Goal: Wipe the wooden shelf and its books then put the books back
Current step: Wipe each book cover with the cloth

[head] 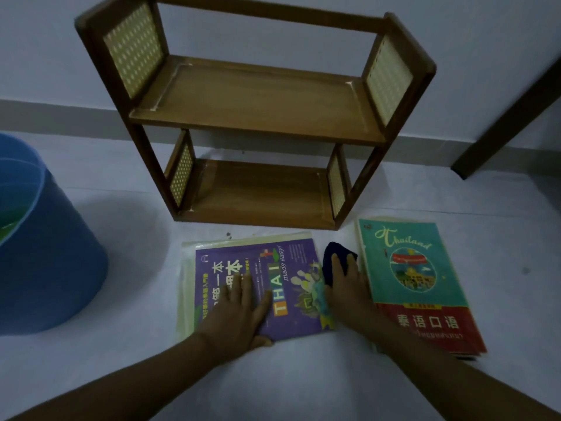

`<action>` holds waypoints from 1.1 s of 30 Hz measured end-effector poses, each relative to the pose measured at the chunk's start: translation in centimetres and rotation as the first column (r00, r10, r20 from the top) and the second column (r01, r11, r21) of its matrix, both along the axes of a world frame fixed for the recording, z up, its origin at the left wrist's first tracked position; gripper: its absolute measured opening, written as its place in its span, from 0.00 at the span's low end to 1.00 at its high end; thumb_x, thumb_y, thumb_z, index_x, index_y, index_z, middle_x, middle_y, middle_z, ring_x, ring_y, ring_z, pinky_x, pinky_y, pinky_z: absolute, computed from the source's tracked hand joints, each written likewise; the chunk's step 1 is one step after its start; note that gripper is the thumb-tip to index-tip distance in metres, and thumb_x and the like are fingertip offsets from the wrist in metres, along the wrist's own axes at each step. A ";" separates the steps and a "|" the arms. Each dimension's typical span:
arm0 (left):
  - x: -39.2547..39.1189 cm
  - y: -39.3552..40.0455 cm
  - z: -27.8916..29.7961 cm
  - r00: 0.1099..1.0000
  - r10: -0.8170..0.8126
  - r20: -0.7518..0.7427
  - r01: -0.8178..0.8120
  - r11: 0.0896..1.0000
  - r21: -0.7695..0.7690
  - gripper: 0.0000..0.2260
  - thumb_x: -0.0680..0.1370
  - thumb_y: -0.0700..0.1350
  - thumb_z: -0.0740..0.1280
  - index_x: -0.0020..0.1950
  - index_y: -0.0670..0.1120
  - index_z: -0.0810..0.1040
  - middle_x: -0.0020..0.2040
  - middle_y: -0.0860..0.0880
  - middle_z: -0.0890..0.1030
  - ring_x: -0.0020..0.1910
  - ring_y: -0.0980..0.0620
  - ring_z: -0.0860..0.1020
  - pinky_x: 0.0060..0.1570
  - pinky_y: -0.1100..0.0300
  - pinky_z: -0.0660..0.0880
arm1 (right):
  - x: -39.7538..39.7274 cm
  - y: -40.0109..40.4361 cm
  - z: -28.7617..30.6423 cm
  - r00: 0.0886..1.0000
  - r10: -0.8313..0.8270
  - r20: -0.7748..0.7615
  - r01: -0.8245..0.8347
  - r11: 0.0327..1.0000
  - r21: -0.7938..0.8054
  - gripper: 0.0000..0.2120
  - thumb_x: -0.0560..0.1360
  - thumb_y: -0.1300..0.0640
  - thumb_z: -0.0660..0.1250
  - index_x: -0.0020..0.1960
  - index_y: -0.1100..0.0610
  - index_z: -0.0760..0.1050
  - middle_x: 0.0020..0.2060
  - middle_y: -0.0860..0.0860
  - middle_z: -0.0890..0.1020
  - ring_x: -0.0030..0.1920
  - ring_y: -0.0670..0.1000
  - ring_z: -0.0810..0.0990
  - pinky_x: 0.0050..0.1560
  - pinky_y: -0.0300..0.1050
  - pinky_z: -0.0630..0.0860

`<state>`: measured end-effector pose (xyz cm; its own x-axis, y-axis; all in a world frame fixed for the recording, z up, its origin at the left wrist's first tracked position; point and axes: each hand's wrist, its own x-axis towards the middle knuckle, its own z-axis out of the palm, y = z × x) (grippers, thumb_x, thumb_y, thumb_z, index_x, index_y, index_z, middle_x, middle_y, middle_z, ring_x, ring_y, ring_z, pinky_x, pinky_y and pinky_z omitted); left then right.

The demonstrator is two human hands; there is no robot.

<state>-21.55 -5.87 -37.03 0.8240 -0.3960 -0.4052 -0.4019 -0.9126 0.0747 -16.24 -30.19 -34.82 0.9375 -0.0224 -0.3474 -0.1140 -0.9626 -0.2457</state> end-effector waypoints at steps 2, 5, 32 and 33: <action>-0.1 -0.7 0.4 0.999 -0.045 -0.016 0.046 0.998 0.043 0.40 0.76 0.71 0.41 0.75 0.42 0.57 0.65 0.23 0.67 0.64 0.22 0.65 0.51 0.32 0.73 | 0.2 -0.3 -0.2 1.000 -0.010 -0.012 0.010 1.000 0.013 0.33 0.80 0.55 0.58 0.78 0.55 0.44 0.77 0.61 0.47 0.76 0.64 0.50 0.72 0.55 0.58; -0.7 -1.3 1.3 0.992 -0.110 -0.058 0.117 0.983 0.145 0.45 0.70 0.73 0.39 0.75 0.44 0.34 0.66 0.23 0.37 0.67 0.21 0.39 0.63 0.27 0.56 | 0.4 -0.3 0.2 1.000 0.014 -0.006 -0.014 1.000 0.001 0.31 0.80 0.55 0.57 0.78 0.56 0.46 0.77 0.62 0.49 0.76 0.64 0.50 0.73 0.57 0.56; -2.4 6.2 10.8 0.733 0.419 -0.536 -0.649 0.191 -0.737 0.23 0.74 0.66 0.60 0.58 0.50 0.72 0.50 0.52 0.83 0.46 0.52 0.84 0.45 0.58 0.80 | -0.9 4.4 7.5 0.915 -0.229 -0.331 0.392 0.319 0.863 0.26 0.75 0.70 0.62 0.68 0.49 0.66 0.57 0.52 0.79 0.54 0.51 0.81 0.51 0.53 0.81; -2.7 6.6 9.6 0.646 0.423 -0.635 -0.732 0.106 -0.673 0.18 0.77 0.60 0.61 0.58 0.48 0.71 0.50 0.48 0.84 0.45 0.48 0.84 0.47 0.51 0.80 | -0.4 4.9 7.7 0.938 -0.168 -0.304 0.347 0.392 0.852 0.24 0.76 0.70 0.62 0.63 0.47 0.68 0.54 0.49 0.80 0.52 0.49 0.81 0.48 0.49 0.81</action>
<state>-24.27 0.73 -27.42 0.9102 -0.0577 -0.4101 0.3919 -0.1998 0.8980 -16.62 -25.29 -27.09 0.8796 0.1481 -0.4521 -0.4348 -0.1357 -0.8902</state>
